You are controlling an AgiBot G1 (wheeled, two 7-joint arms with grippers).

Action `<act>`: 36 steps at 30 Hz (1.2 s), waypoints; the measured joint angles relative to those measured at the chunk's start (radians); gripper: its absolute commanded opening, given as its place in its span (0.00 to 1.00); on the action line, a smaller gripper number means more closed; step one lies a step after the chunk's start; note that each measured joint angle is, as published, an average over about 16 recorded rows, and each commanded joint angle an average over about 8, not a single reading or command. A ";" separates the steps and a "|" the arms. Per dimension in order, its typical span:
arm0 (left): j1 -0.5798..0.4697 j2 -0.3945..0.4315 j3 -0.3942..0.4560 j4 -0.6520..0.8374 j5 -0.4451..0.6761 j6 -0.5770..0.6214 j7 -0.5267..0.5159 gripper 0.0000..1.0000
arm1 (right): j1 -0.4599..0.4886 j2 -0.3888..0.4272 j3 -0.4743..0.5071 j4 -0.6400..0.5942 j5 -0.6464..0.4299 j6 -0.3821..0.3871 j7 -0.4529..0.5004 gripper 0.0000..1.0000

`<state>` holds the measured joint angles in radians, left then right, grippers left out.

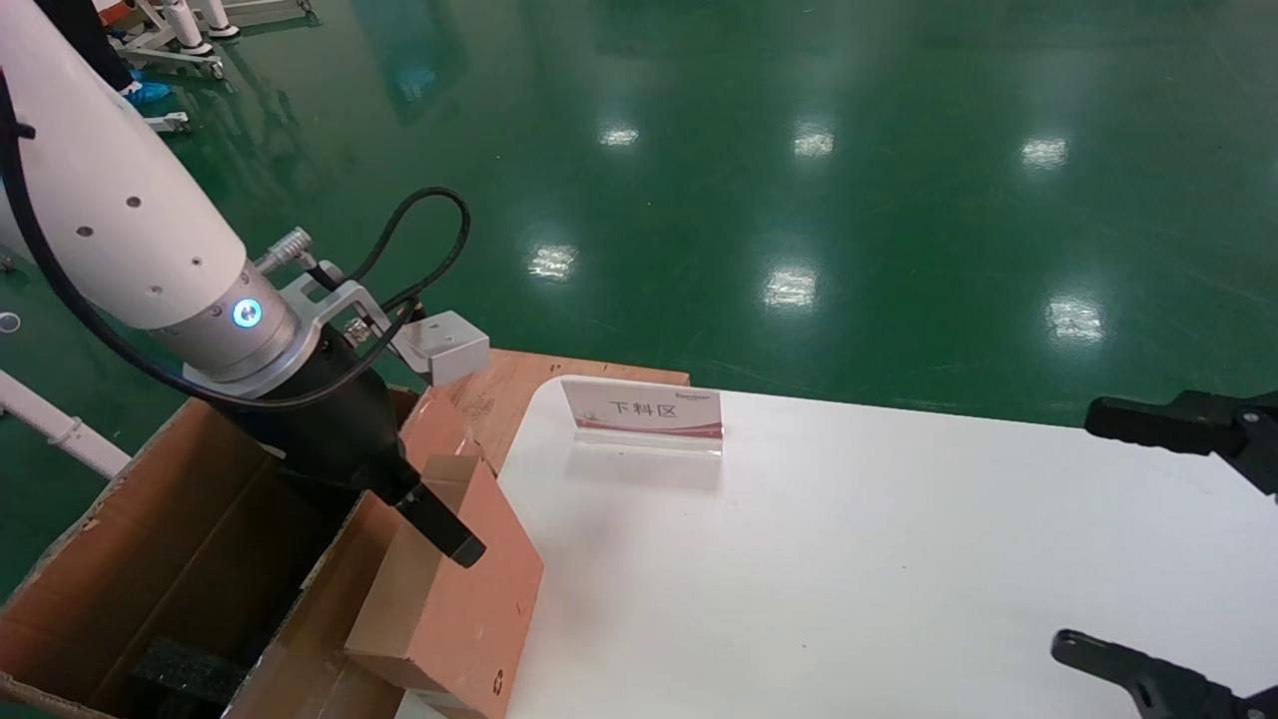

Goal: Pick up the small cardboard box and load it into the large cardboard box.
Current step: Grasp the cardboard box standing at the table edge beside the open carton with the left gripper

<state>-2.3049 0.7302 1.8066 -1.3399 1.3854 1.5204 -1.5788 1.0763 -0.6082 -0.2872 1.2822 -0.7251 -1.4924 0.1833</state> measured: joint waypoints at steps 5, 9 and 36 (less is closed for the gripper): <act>-0.005 0.007 0.011 0.015 0.000 0.014 0.010 1.00 | 0.000 0.000 0.000 0.000 0.000 0.000 0.000 1.00; -0.010 0.012 0.023 0.025 -0.004 0.025 0.017 1.00 | 0.000 0.000 -0.001 -0.001 0.000 0.000 0.000 1.00; 0.150 -0.011 0.090 0.008 0.007 -0.153 0.007 0.89 | 0.001 0.001 -0.002 -0.001 0.001 0.000 -0.001 1.00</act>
<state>-2.1544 0.7190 1.8961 -1.3319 1.3922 1.3678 -1.5716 1.0769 -0.6075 -0.2892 1.2812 -0.7237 -1.4920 0.1821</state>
